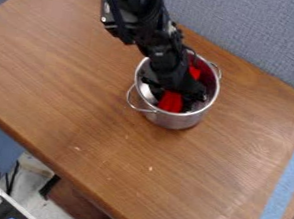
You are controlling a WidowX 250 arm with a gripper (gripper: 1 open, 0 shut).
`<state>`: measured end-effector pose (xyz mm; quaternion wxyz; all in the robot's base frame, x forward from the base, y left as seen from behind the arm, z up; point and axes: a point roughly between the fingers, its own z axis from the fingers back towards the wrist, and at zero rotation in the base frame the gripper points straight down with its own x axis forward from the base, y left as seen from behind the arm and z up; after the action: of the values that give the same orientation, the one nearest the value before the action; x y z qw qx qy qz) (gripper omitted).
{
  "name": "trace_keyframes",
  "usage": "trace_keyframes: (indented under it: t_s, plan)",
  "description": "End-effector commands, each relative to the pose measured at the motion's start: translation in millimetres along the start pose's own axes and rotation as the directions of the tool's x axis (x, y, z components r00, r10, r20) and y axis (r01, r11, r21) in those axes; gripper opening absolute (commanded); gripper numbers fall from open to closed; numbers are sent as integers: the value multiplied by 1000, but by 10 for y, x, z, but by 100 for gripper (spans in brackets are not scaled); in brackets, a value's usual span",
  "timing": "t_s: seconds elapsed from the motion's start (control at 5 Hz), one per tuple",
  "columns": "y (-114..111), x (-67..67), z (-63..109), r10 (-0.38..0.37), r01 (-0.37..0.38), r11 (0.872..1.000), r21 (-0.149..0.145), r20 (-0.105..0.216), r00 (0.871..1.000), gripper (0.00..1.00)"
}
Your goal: Put the red object in the metal pot
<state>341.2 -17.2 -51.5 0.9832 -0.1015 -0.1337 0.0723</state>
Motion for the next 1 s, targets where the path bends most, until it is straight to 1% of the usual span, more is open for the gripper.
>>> trace_keyframes:
  t_s: [0.0, 0.2, 0.4, 0.6, 0.8]
  plan:
    - [418, 28, -21, -7, 7, 1000, 17, -21, 1000, 0]
    - [418, 220, -121, 164, -165, 984, 60, 16, 986, 0]
    - [402, 409, -224, 330, -335, 938, 93, 66, 942, 0]
    - [468, 547, -115, 273, -277, 957, 84, 51, 961, 0]
    - [499, 436, 106, 357, -361, 927, 100, 53, 933, 0]
